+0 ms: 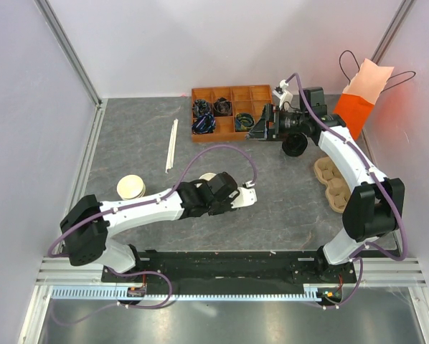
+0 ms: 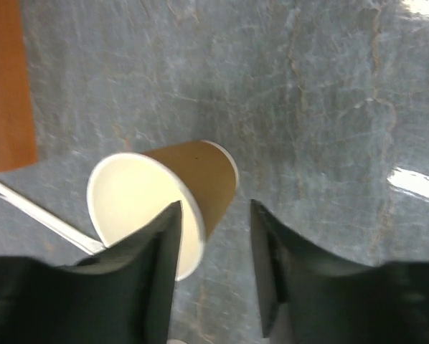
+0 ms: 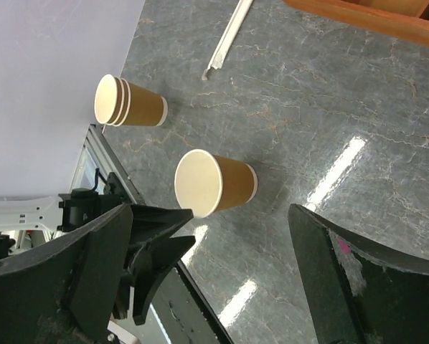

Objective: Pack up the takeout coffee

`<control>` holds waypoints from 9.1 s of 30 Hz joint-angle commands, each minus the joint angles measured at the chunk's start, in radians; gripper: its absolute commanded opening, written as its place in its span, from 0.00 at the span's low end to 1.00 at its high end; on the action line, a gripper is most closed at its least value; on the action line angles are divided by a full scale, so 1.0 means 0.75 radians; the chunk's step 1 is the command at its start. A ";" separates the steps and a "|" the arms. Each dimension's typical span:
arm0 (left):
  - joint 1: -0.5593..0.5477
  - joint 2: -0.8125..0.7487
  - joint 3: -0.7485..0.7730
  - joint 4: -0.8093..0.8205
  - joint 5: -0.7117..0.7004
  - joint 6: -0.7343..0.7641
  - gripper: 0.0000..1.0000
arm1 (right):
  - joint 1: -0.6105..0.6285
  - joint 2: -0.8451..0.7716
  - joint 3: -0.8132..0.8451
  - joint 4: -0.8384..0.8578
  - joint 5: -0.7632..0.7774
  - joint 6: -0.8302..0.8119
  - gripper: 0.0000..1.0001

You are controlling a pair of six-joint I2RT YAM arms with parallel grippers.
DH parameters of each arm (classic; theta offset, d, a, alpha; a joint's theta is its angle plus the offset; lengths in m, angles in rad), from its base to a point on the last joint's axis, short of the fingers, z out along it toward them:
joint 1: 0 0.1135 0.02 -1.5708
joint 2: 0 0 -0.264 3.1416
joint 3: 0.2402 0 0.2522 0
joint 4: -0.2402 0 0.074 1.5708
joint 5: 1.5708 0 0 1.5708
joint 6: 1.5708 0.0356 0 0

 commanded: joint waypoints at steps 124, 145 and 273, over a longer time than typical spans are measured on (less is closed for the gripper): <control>1.651 -0.104 0.862 -0.669 1.168 -0.439 1.00 | 0.667 0.490 0.394 -0.413 0.669 -0.596 0.35; 1.363 -0.092 0.727 -0.711 1.299 -0.324 1.00 | 0.499 0.365 0.308 -0.606 0.738 -0.756 0.00; 0.892 0.483 0.915 -0.286 1.279 -0.645 0.89 | -0.094 0.709 0.679 -0.781 0.927 -1.674 0.00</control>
